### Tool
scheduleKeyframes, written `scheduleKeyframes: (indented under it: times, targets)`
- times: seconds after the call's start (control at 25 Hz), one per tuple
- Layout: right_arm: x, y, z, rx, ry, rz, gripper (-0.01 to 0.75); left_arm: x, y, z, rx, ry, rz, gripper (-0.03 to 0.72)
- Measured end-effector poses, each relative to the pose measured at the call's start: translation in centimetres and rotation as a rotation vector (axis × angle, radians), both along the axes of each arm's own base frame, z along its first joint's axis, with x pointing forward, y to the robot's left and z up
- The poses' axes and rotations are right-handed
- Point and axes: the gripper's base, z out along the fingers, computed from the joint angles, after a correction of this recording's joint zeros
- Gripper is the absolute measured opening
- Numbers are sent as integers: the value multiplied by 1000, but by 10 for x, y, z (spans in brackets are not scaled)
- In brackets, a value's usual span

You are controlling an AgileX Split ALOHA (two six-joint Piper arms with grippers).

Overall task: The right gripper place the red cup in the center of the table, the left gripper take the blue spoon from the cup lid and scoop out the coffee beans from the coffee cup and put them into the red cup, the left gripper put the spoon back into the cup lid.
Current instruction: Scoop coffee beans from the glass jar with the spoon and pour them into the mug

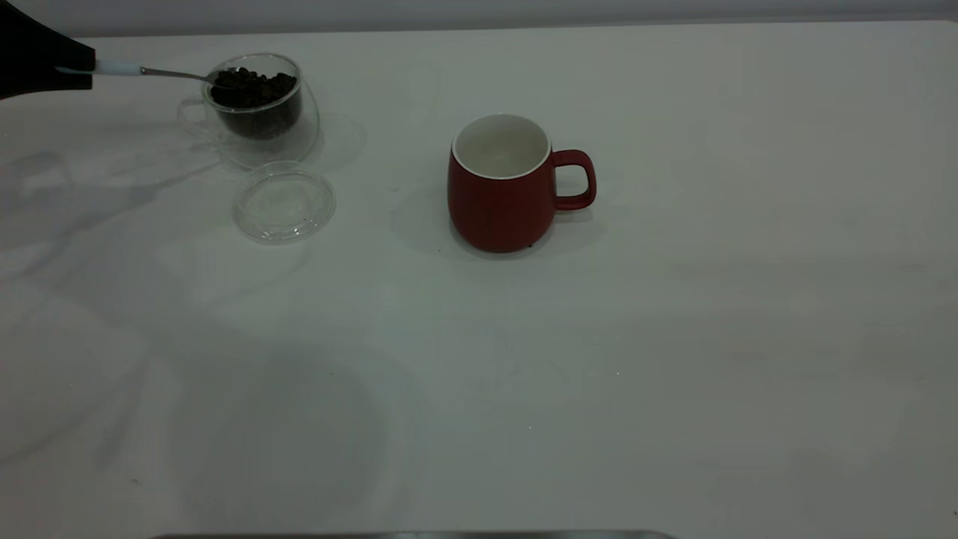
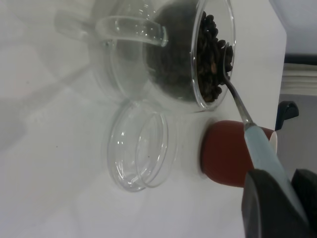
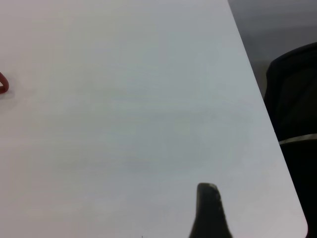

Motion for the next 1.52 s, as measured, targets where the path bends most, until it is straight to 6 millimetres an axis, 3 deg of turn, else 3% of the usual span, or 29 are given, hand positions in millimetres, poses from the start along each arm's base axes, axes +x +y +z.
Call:
scheduleKeyframes:
  times: [0.4,1.24,1.52]
  targets:
    - [0,0,0,0,0,0,568,-1,2,4,-103,-49,5,126]
    - [0,0,0,0,0,0,568,-1,2,4,-114,-34,14,126]
    - [0,0,0,0,0,0,568,3,-19,3,-108,-26,-46,126]
